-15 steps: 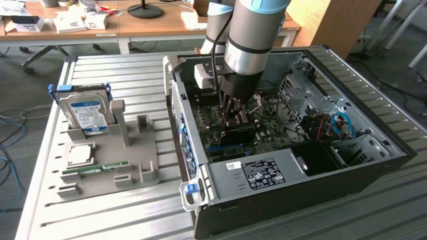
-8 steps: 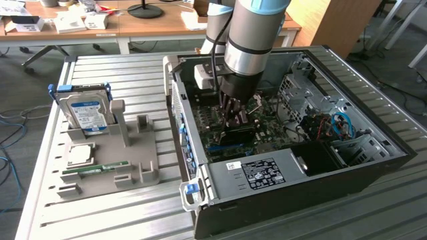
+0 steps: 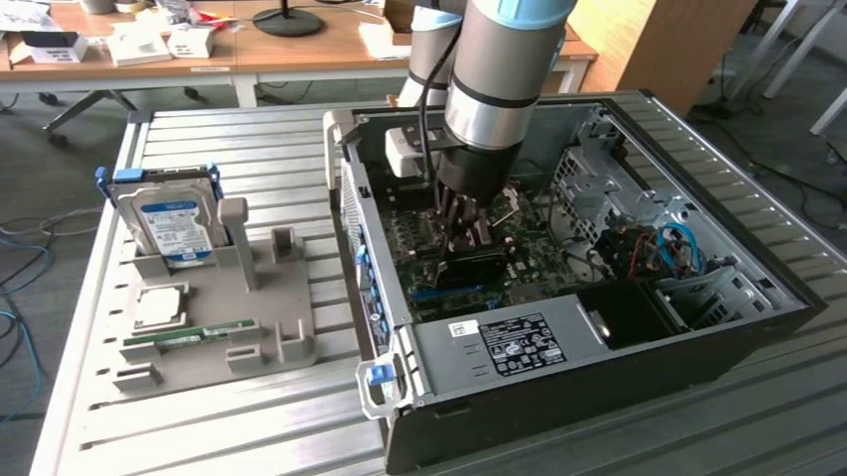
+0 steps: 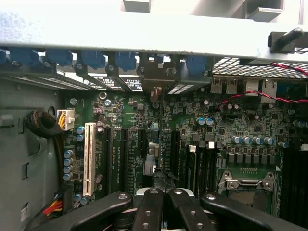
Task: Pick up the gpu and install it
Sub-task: 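Press down on the gpu until it lock into place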
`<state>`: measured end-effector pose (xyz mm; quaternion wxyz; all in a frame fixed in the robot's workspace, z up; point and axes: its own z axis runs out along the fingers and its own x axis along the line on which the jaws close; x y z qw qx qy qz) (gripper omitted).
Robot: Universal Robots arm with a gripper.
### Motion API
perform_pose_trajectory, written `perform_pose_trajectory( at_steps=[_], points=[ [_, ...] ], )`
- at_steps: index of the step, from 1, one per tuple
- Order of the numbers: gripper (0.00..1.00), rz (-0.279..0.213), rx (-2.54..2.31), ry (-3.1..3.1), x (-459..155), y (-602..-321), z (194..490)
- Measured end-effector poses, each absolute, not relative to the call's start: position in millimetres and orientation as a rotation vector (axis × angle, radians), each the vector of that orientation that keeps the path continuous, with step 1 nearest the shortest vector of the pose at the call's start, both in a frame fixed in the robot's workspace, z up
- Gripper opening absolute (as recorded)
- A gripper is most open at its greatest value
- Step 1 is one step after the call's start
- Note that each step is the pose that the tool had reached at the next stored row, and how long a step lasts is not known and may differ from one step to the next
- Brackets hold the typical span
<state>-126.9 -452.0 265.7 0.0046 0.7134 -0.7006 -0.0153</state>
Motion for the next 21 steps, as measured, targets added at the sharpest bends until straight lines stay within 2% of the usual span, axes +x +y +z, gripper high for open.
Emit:
perform_pose_trajectory(
  at_steps=[21],
  points=[
    [0.11,-0.049,2.236,-2.196,-127.1,-451.9,263.1]
  ],
)
